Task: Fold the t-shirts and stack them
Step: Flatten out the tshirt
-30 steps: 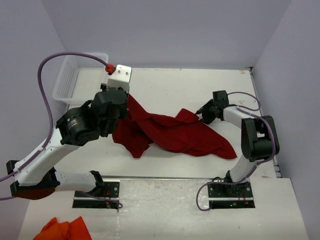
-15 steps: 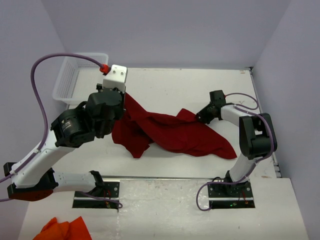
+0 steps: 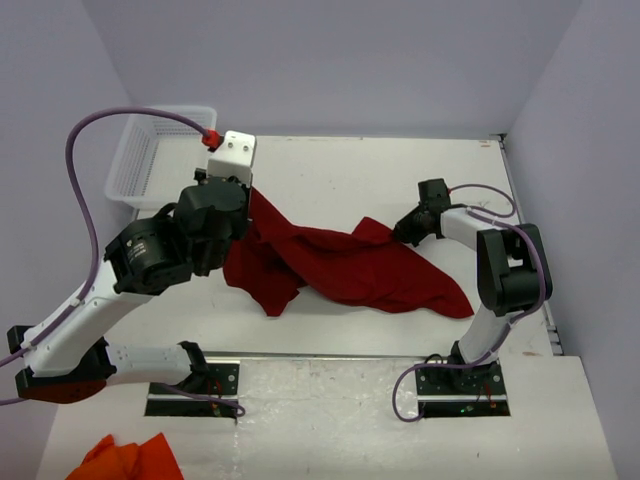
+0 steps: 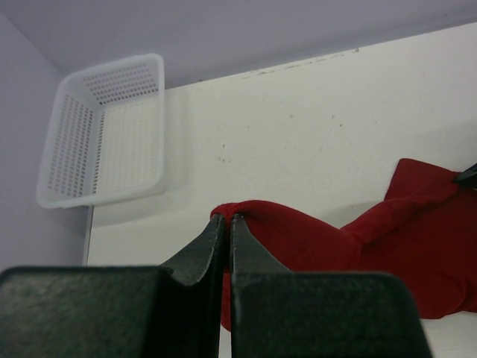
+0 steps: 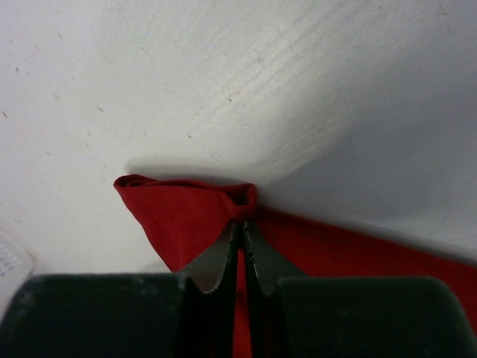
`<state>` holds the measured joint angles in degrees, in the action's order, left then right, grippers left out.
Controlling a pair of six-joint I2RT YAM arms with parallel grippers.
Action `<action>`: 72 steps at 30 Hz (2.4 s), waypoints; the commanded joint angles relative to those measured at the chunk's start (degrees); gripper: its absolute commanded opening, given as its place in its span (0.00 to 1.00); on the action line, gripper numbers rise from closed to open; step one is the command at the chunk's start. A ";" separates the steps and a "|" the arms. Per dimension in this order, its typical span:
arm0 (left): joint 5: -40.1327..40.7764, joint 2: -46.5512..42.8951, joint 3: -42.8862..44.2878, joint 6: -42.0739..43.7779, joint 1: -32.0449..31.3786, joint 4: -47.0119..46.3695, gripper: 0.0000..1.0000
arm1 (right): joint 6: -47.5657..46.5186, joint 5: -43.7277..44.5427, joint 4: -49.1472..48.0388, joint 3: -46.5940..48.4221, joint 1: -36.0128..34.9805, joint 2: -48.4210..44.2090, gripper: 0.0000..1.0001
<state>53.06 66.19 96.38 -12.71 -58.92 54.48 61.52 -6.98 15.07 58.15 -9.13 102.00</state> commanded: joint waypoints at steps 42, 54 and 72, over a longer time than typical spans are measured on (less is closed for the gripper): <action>-47.28 -5.13 36.07 8.23 8.03 -17.30 0.00 | -47.54 -8.84 39.78 68.95 -2.39 -51.11 0.00; -35.11 22.55 14.22 10.69 21.10 -21.24 0.00 | -48.24 18.14 27.31 35.40 -1.25 -32.23 0.00; -43.83 63.52 22.43 16.57 40.72 -33.65 0.00 | -52.20 15.25 19.90 44.40 8.77 4.25 0.00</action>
<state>10.94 130.06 112.51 1.10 -18.33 26.11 11.22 7.60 36.82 97.17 -0.99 103.88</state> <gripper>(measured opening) 0.008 0.004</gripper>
